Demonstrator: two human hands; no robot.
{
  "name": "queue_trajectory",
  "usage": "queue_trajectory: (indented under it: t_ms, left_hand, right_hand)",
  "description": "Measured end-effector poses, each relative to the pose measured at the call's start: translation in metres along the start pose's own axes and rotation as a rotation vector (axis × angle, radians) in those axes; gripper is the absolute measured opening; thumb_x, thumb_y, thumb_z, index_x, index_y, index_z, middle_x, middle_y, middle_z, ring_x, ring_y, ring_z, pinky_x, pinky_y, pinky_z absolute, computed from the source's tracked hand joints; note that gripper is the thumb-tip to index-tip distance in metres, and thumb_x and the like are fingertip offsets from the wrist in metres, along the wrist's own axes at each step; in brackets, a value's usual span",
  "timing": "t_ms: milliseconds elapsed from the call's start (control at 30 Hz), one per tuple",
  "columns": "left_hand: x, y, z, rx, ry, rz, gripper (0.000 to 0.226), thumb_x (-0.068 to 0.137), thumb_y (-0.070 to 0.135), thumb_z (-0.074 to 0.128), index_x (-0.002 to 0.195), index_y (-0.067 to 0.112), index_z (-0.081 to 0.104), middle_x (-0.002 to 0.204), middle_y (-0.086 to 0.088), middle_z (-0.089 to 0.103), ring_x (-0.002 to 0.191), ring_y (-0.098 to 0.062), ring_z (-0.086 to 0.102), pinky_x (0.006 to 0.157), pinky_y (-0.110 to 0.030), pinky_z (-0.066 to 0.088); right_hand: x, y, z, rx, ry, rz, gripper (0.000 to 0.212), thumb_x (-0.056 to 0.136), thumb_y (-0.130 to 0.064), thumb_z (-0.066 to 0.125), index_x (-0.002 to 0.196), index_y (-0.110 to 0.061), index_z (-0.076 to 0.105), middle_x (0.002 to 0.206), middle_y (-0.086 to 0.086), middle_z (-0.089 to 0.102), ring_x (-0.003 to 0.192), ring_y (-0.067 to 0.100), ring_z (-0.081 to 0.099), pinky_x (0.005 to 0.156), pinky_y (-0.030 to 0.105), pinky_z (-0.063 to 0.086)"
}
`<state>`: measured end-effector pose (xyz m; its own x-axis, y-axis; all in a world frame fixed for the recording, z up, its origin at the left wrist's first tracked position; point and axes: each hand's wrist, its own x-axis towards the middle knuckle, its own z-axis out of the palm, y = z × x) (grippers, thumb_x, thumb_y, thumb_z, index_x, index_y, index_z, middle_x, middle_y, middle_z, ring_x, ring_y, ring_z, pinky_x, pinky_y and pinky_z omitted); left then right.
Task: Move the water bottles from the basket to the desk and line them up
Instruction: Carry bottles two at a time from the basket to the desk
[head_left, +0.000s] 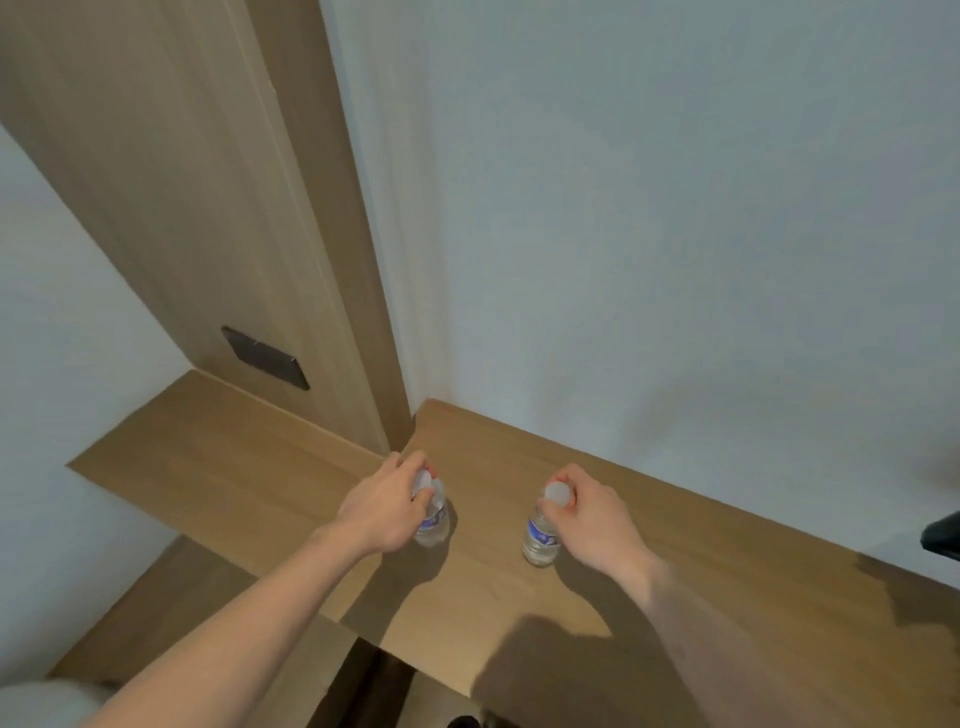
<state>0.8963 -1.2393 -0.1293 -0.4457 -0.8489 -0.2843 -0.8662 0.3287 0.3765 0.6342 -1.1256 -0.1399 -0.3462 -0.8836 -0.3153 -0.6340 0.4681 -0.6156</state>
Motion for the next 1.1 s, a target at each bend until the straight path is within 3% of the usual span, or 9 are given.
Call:
queue_trajectory:
  t_ms: [233, 367, 567, 733, 900, 1000, 1100]
  left_hand:
    - [0.032, -0.010, -0.002, 0.063, -0.054, -0.006, 0.021, 0.107, 0.043, 0.041, 0.126, 0.033, 0.044, 0.122, -0.003, 0.050, 0.104, -0.033, 0.063, 0.092, -0.046, 0.053]
    - [0.035, -0.017, 0.001, 0.045, -0.023, -0.004, 0.025, 0.108, 0.042, 0.042, 0.131, 0.033, 0.045, 0.125, -0.002, 0.050, 0.102, -0.031, 0.066, 0.089, -0.045, 0.054]
    - [0.034, -0.022, -0.006, 0.101, 0.005, 0.030, 0.048, 0.108, 0.044, 0.042, 0.153, 0.035, 0.030, 0.141, 0.001, 0.042, 0.102, -0.026, 0.067, 0.078, -0.037, 0.056]
    - [0.022, -0.013, -0.015, 0.115, -0.035, 0.068, 0.064, 0.105, 0.047, 0.049, 0.160, 0.031, 0.020, 0.154, 0.002, 0.032, 0.112, -0.024, 0.065, 0.087, -0.042, 0.059]
    - [-0.024, 0.015, -0.024, 0.044, 0.041, 0.153, 0.067, 0.101, 0.051, 0.054, 0.159, 0.031, 0.029, 0.162, 0.006, 0.025, 0.141, -0.021, 0.045, 0.109, -0.043, 0.048]
    - [-0.059, 0.032, -0.022, 0.027, 0.037, 0.267, 0.067, 0.101, 0.052, 0.053, 0.160, 0.032, 0.028, 0.165, 0.008, 0.023, 0.151, -0.017, 0.031, 0.120, -0.037, 0.036]
    - [-0.085, 0.052, -0.006, 0.135, 0.011, 0.346, 0.070, 0.101, 0.057, 0.048, 0.162, 0.038, 0.019, 0.171, 0.007, 0.010, 0.157, -0.019, 0.015, 0.127, -0.038, 0.024]
  right_hand:
    - [0.028, -0.028, 0.033, 0.020, 0.022, 0.051, 0.014, 0.099, -0.046, 0.063, 0.104, -0.036, 0.054, 0.107, 0.000, 0.071, 0.096, 0.027, 0.065, 0.076, 0.036, 0.047]
    - [0.024, -0.033, 0.045, 0.045, 0.017, 0.040, 0.017, 0.104, -0.042, 0.058, 0.118, -0.033, 0.058, 0.113, 0.002, 0.072, 0.100, 0.026, 0.066, 0.086, 0.039, 0.054]
    - [0.017, -0.040, 0.038, 0.002, -0.014, 0.036, 0.055, 0.105, -0.038, 0.061, 0.156, -0.032, 0.042, 0.145, -0.002, 0.063, 0.131, 0.027, 0.060, 0.104, 0.036, 0.048]
    - [0.000, -0.041, 0.030, -0.014, -0.026, 0.024, 0.070, 0.102, -0.043, 0.064, 0.162, -0.037, 0.028, 0.155, -0.007, 0.053, 0.139, 0.022, 0.055, 0.113, 0.040, 0.047]
    - [-0.049, -0.036, 0.011, 0.025, 0.012, -0.014, 0.075, 0.102, -0.052, 0.062, 0.164, -0.046, 0.021, 0.153, -0.017, 0.046, 0.123, 0.015, 0.062, 0.108, 0.038, 0.051]
    - [-0.094, -0.018, -0.006, 0.025, 0.026, -0.016, 0.074, 0.103, -0.052, 0.059, 0.166, -0.043, 0.020, 0.163, -0.019, 0.033, 0.137, 0.008, 0.053, 0.114, 0.031, 0.042]
    - [-0.135, 0.024, -0.019, -0.036, 0.069, 0.024, 0.076, 0.102, -0.058, 0.055, 0.166, -0.047, 0.014, 0.173, -0.021, 0.013, 0.153, 0.006, 0.034, 0.125, 0.038, 0.030]
